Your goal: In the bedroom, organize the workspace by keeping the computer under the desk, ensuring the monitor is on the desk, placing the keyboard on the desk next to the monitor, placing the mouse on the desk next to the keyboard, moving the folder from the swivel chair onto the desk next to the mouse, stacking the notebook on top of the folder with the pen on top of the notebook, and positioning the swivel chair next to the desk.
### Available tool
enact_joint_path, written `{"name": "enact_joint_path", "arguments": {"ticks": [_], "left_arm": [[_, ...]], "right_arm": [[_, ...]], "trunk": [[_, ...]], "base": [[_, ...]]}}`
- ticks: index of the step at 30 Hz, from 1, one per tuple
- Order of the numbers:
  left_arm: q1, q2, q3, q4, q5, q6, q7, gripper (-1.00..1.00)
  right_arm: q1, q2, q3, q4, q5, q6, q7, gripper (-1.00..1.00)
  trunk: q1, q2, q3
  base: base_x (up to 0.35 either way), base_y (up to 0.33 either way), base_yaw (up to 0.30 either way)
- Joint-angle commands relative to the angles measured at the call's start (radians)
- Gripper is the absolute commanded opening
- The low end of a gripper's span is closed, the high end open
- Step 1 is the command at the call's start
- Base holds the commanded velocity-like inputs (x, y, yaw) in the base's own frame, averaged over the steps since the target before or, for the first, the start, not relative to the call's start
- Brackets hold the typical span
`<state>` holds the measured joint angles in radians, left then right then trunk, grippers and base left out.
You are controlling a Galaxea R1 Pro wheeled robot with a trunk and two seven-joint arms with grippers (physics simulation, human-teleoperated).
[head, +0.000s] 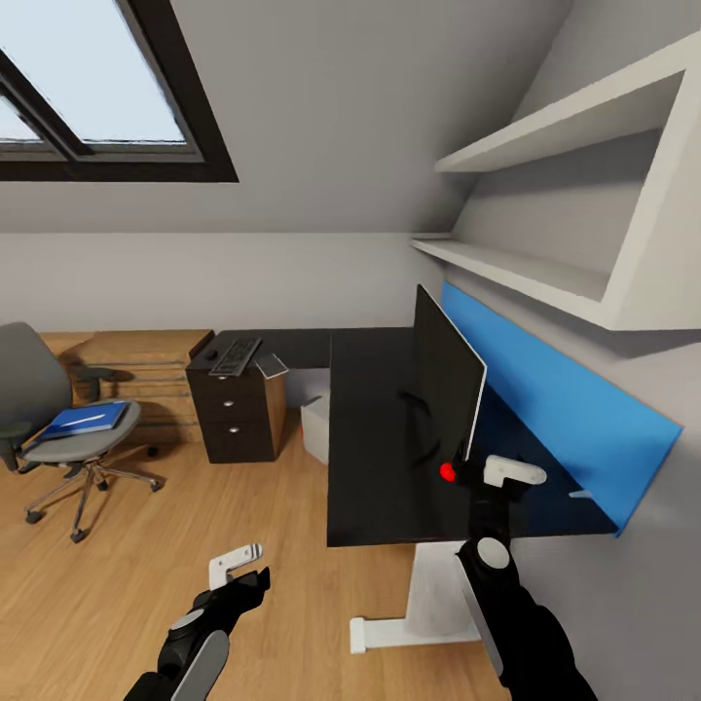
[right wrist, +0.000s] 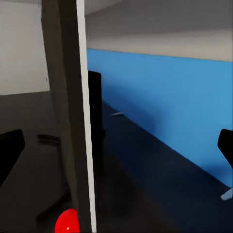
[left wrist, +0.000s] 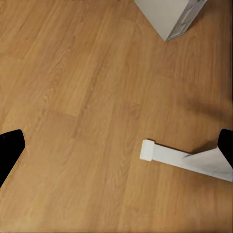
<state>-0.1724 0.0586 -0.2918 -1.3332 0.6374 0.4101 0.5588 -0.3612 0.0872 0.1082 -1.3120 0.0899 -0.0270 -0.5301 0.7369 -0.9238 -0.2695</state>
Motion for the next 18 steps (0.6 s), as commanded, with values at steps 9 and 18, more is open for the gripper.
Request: {"name": "enact_joint_path", "arguments": {"ticks": [9,18], "left_arm": [[-0.001,0.001,-0.003,-0.001,0.005,0.0,0.01,1.0],[-0.001,0.001,-0.004,-0.001,0.006,0.0,0.009,1.0]], "right_arm": [[-0.001,0.0,0.001,0.0,0.007,0.001,-0.005,1.0],[-0.001,0.0,0.001,0.0,0.007,0.001,-0.005,1.0]], "trunk": [[0.001,-0.001,-0.001],[0.001,-0.001,-0.001]], "base": [[0.143,0.063,0.0],[0.158,0.005,0.0]]}}
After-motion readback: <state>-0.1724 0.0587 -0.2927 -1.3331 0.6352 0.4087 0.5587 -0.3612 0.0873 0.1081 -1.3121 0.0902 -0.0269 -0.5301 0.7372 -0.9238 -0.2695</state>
